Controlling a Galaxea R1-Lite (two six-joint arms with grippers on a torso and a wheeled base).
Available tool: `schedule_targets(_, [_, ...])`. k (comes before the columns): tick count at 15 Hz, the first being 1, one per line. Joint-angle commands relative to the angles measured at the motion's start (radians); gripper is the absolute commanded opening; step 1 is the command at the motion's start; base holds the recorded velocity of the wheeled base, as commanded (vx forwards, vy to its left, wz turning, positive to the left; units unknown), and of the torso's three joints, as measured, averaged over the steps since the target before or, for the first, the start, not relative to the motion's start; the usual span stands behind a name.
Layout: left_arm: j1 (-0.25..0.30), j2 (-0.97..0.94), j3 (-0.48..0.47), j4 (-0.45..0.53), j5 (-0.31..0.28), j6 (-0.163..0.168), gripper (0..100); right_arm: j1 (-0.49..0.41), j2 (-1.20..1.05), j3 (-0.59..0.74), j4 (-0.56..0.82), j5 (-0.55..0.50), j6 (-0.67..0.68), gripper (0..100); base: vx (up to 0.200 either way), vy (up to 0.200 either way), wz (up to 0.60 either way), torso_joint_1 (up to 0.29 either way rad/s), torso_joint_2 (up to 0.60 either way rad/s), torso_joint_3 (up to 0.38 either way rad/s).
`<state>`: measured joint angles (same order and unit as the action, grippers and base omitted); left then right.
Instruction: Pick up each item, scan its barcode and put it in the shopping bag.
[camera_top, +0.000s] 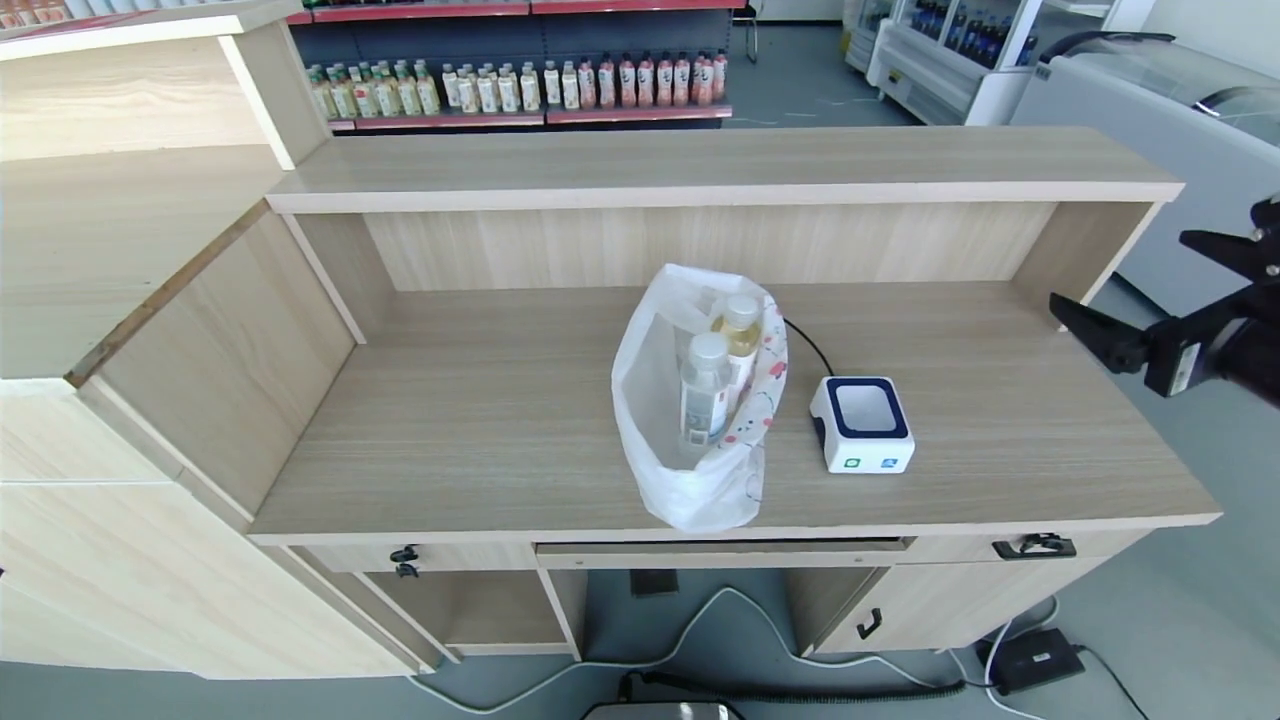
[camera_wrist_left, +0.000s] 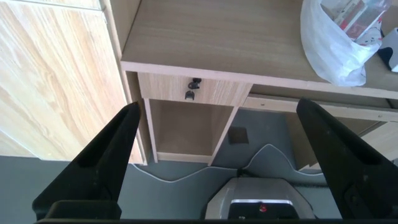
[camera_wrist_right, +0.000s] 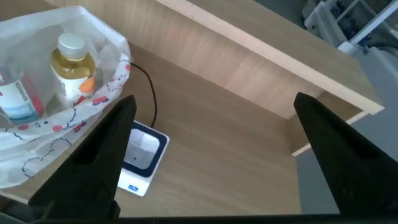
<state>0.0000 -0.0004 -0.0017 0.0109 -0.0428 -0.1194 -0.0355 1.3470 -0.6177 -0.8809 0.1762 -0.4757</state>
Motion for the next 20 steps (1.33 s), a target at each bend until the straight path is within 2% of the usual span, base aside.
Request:
schedule_targets(1, [0.000, 0.000, 0.000, -0.002, 0.000, 0.000, 100, -0.080, -0.101, 0.090, 0.005, -0.006, 0.052, 100, 0.000, 0.000, 0.00, -0.188, 0.36, 0.144])
schedule_targets(3, [0.000, 0.000, 0.000, -0.002, 0.000, 0.000, 100, -0.084, -0.197, 0.188, 0.042, -0.009, 0.149, 100, 0.000, 0.000, 0.00, -0.033, 0.07, 0.018])
schedule_targets(4, [0.000, 0.000, 0.000, -0.002, 0.000, 0.000, 100, -0.055, -0.250, 0.219, 0.076, -0.023, 0.184, 100, 0.000, 0.000, 0.00, 0.000, 0.00, 0.000])
schedule_targets(6, [0.000, 0.000, 0.000, -0.002, 0.000, 0.000, 100, -0.035, -0.309, 0.243, 0.122, -0.121, 0.243, 100, 0.000, 0.000, 0.00, 0.000, 0.00, 0.000])
schedule_targets(10, [0.000, 0.000, 0.000, 0.000, 0.000, 0.000, 100, -0.020, -0.519, 0.473, 0.168, -0.133, 0.272, 100, 0.000, 0.000, 0.00, 0.000, 0.00, 0.000])
schedule_targets(11, [0.000, 0.000, 0.000, 0.000, 0.000, 0.000, 100, -0.020, -0.519, 0.473, 0.168, -0.133, 0.272, 100, 0.000, 0.000, 0.00, 0.000, 0.00, 0.000])
schedule_targets(12, [0.000, 0.000, 0.000, 0.000, 0.000, 0.000, 100, 0.006, -0.686, 0.604, 0.229, -0.129, 0.273, 100, 0.000, 0.000, 0.00, 0.000, 0.00, 0.000])
schedule_targets(13, [0.000, 0.000, 0.000, -0.002, 0.000, 0.000, 100, 0.025, -0.776, 0.618, 0.292, -0.129, 0.284, 100, 0.000, 0.000, 0.00, 0.000, 0.00, 0.000])
schedule_targets(14, [0.000, 0.000, 0.000, 0.000, 0.000, 0.000, 100, 0.032, -0.871, 0.618, 0.424, -0.129, 0.328, 100, 0.000, 0.000, 0.00, 0.000, 0.00, 0.000])
schedule_targets(15, [0.000, 0.000, 0.000, 0.000, 0.000, 0.000, 100, 0.040, -0.953, 0.618, 0.500, -0.130, 0.358, 100, 0.000, 0.000, 0.00, 0.000, 0.00, 0.000])
schedule_targets(17, [0.000, 0.000, 0.000, 0.000, 0.000, 0.000, 100, 0.074, -1.091, 0.618, 0.632, -0.130, 0.387, 100, 0.000, 0.000, 0.00, 0.000, 0.00, 0.000])
schedule_targets(20, [0.000, 0.000, 0.000, -0.002, 0.000, 0.000, 100, 0.071, -1.246, 0.618, 0.780, -0.127, 0.391, 100, 0.000, 0.000, 0.00, 0.000, 0.00, 0.000])
